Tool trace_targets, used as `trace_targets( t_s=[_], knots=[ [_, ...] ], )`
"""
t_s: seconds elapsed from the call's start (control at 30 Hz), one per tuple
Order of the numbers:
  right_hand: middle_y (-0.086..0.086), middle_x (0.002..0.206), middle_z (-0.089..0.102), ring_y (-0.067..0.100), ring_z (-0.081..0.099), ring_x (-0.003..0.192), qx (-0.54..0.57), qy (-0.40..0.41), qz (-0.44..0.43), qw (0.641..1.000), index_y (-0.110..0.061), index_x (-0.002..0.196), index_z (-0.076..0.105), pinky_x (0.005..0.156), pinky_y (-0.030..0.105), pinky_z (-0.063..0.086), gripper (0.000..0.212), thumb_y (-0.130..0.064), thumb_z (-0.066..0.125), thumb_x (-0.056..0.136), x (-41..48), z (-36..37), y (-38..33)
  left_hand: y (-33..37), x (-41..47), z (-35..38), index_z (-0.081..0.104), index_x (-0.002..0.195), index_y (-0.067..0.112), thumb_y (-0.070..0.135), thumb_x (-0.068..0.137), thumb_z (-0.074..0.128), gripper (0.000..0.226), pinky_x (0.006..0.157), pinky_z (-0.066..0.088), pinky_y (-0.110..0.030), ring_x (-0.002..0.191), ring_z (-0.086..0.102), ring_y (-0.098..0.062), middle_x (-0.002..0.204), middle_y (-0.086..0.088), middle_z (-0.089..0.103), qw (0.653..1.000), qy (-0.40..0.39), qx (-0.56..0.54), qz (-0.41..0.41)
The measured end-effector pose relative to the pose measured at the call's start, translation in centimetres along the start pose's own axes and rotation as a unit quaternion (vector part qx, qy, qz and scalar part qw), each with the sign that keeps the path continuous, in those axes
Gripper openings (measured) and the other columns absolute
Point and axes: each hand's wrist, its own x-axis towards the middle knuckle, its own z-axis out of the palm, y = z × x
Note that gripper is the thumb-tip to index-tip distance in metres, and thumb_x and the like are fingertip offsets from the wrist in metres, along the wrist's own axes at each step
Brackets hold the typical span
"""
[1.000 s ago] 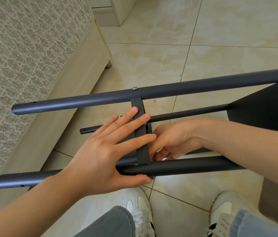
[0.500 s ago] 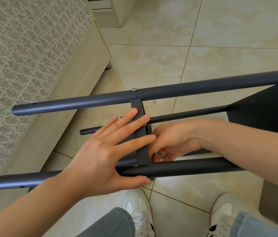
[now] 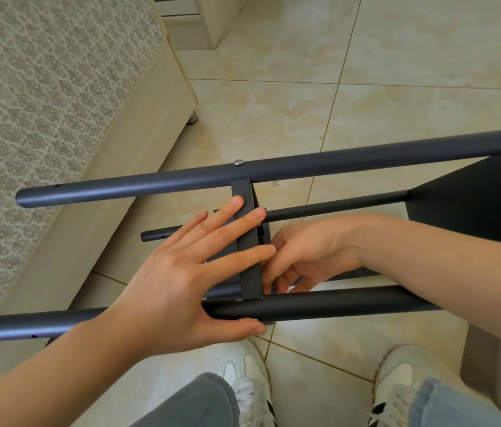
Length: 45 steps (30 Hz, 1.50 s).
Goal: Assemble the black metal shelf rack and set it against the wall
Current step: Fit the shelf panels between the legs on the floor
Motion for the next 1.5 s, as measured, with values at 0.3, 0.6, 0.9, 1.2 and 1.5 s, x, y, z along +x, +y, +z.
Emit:
trace_targets(
  t_s=[0.3, 0.6, 0.9, 1.2, 1.5],
  knots=[
    [0.006, 0.089, 0.07, 0.016, 0.061, 0.078, -0.002, 0.006, -0.004, 1.0, -0.012, 0.096, 0.072, 0.076, 0.027, 0.055, 0.008, -0.011, 0.065, 0.091, 0.2, 0.1, 0.0, 0.0, 0.0, -0.1, 0.057, 0.141, 0.027, 0.068, 0.078, 0.072, 0.077, 0.113, 0.037, -0.06, 0.154, 0.022, -0.024, 0.162, 0.0, 0.034, 1.0, 0.001, -0.004, -0.001],
    [0.002, 0.078, 0.069, 0.012, 0.06, 0.065, -0.001, 0.012, -0.023, 1.0, -0.011, 0.097, 0.07, 0.073, 0.026, 0.055, 0.01, -0.007, 0.063, 0.091, 0.6, 0.5, 0.1, 0.0, 0.0, -0.2, 0.057, 0.142, 0.026, 0.067, 0.078, 0.073, 0.077, 0.113, 0.038, -0.06, 0.154, 0.021, -0.024, 0.162, 0.001, 0.034, 1.0, -0.003, -0.003, -0.005],
    [0.004, 0.08, 0.07, 0.013, 0.059, 0.069, -0.021, 0.008, -0.008, 1.0, -0.017, 0.08, 0.077, 0.071, 0.023, 0.054, 0.015, -0.01, 0.067, 0.089, 0.2, 0.1, 0.0, 0.1, 0.0, -0.2, 0.057, 0.141, 0.026, 0.067, 0.078, 0.072, 0.076, 0.112, 0.038, -0.061, 0.153, 0.022, -0.025, 0.161, 0.0, 0.035, 1.0, 0.003, -0.004, -0.006],
    [0.004, 0.083, 0.071, 0.013, 0.061, 0.071, -0.037, 0.017, -0.005, 0.999, -0.015, 0.085, 0.074, 0.073, 0.024, 0.052, 0.009, -0.012, 0.067, 0.09, 0.0, -0.2, -0.2, 0.1, 0.1, -0.2, 0.058, 0.14, 0.026, 0.068, 0.078, 0.072, 0.076, 0.112, 0.039, -0.059, 0.154, 0.022, -0.023, 0.161, 0.0, 0.035, 1.0, 0.004, -0.001, -0.006],
    [0.005, 0.086, 0.071, 0.013, 0.063, 0.075, -0.026, 0.002, -0.012, 1.0, -0.014, 0.088, 0.075, 0.073, 0.024, 0.054, 0.009, -0.011, 0.067, 0.09, -0.1, -0.5, -0.2, 0.2, 0.2, -0.3, 0.059, 0.139, 0.026, 0.067, 0.077, 0.072, 0.076, 0.111, 0.04, -0.059, 0.153, 0.023, -0.023, 0.16, 0.0, 0.036, 1.0, 0.004, -0.002, -0.009]
  ],
)
